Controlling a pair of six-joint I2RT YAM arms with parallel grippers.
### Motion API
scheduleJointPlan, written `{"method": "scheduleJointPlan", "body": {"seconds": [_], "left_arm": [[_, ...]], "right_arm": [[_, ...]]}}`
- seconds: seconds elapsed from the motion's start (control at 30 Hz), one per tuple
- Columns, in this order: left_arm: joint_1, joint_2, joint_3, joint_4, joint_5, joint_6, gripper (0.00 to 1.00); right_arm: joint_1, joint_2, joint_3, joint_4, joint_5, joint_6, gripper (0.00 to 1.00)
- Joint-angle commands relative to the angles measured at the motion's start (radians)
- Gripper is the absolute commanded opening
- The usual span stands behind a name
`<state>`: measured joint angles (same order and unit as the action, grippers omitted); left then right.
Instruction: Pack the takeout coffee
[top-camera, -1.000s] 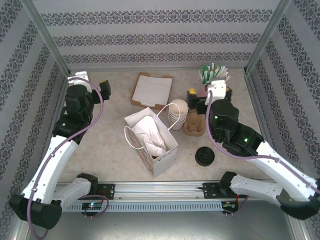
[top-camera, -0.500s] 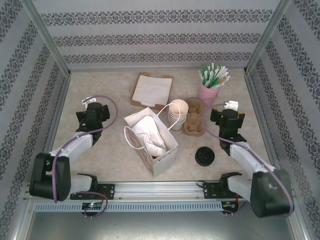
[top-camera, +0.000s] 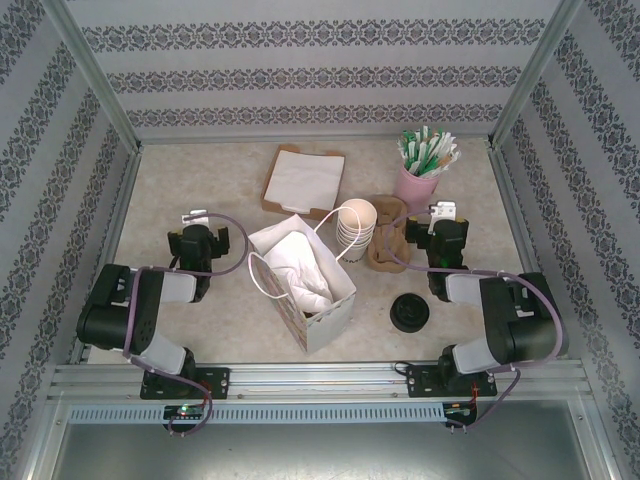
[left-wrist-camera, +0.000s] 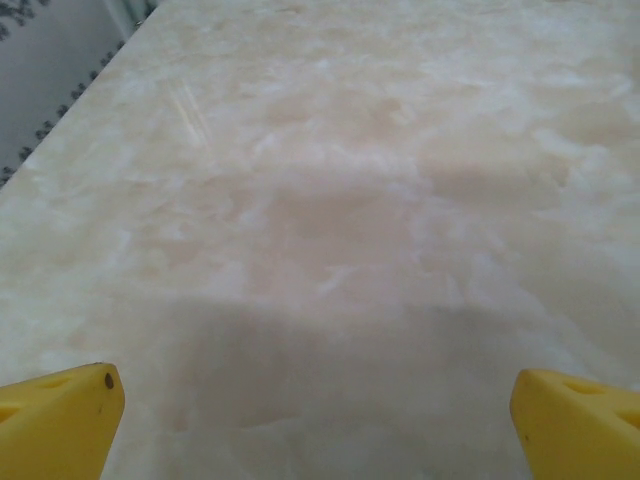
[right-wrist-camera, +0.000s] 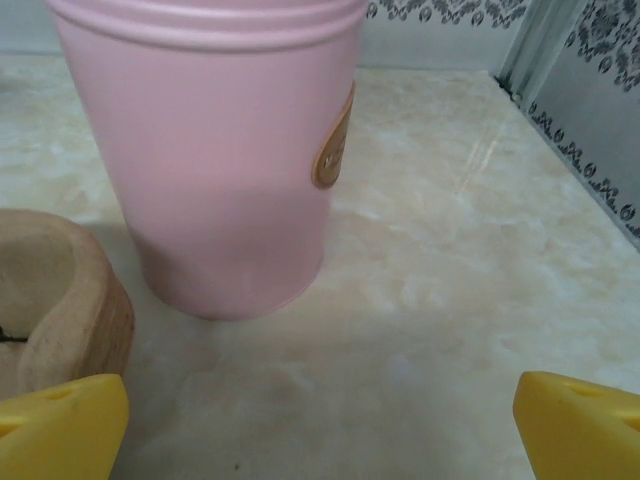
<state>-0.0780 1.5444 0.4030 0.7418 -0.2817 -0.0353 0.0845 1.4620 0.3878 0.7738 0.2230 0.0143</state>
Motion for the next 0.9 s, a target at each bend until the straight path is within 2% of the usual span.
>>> {"method": "scheduleJointPlan", "body": {"seconds": [0.0,0.03,0.07,0.1,0.13,0.17,0.23,0.3,0.37,0.43,0.53,0.67,0.87], "left_arm": [[0.050,0.016,-0.017,0.156,0.157,0.019,1.00],[0.056,0.060,-0.044,0.286,0.171,0.031,1.00],[0.057,0.051,-0.064,0.303,0.172,0.025,1.00],[0.060,0.019,-0.064,0.240,0.161,0.006,1.00],[0.062,0.030,-0.059,0.253,0.145,0.001,1.00],[0.063,0.054,-0.050,0.282,0.138,0.007,1.00],[0.063,0.030,-0.029,0.195,0.134,-0.004,1.00],[0.063,0.051,-0.041,0.261,0.133,0.007,1.00],[0.063,0.037,-0.033,0.220,0.133,-0.001,1.00],[0.062,0.046,-0.041,0.250,0.136,0.006,1.00],[0.063,0.046,-0.054,0.272,0.175,0.021,1.00],[0.063,0.041,-0.066,0.291,0.279,0.056,1.00],[0.063,0.041,-0.041,0.241,0.265,0.050,1.00]], "right_arm": [[-0.029,0.025,-0.008,0.102,-0.109,-0.004,0.98],[-0.037,0.058,-0.020,0.152,-0.134,-0.007,0.98],[-0.035,0.079,-0.037,0.236,-0.127,-0.005,0.98],[-0.033,0.062,-0.026,0.192,-0.116,-0.004,0.98],[-0.035,0.042,-0.009,0.121,-0.112,-0.001,0.98],[-0.043,0.046,-0.004,0.114,-0.124,0.008,0.98],[-0.055,0.059,-0.011,0.153,-0.129,0.021,0.98],[-0.055,0.045,-0.004,0.113,-0.132,0.018,0.98],[-0.055,0.052,-0.009,0.138,-0.130,0.018,0.98],[-0.055,0.048,-0.005,0.120,-0.132,0.018,0.98],[-0.055,0.047,-0.007,0.122,-0.132,0.017,0.98],[-0.055,0.052,-0.002,0.121,-0.132,0.016,0.98],[-0.057,0.049,-0.005,0.123,-0.134,0.019,0.98]]}}
